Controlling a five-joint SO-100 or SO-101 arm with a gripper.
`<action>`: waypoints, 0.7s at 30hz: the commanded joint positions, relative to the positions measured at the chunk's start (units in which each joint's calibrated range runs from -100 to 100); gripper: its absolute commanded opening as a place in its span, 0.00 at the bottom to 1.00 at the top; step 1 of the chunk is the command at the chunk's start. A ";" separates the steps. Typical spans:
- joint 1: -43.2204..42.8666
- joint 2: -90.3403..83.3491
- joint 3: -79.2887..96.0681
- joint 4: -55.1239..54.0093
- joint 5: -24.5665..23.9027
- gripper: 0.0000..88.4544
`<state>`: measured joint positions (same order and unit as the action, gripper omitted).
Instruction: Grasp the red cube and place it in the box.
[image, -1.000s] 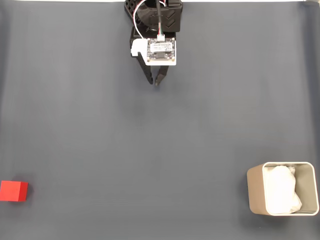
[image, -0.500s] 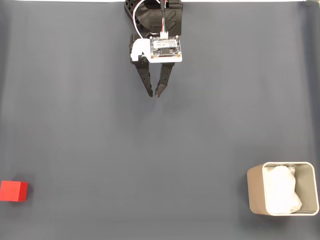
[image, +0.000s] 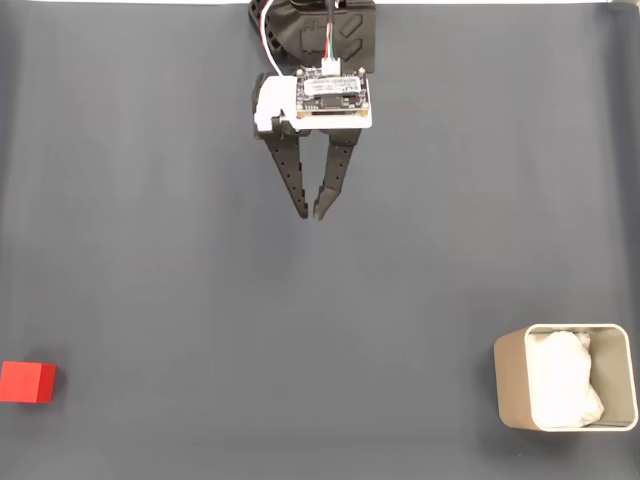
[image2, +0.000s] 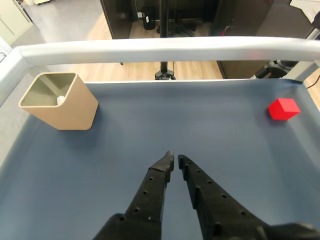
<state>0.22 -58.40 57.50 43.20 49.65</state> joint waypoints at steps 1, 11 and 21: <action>2.69 5.37 -10.24 0.98 -0.24 0.00; 12.70 21.23 -28.85 3.36 -0.83 0.00; 23.50 37.95 -44.64 3.36 -0.39 0.00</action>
<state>20.62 -24.27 20.43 46.30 49.21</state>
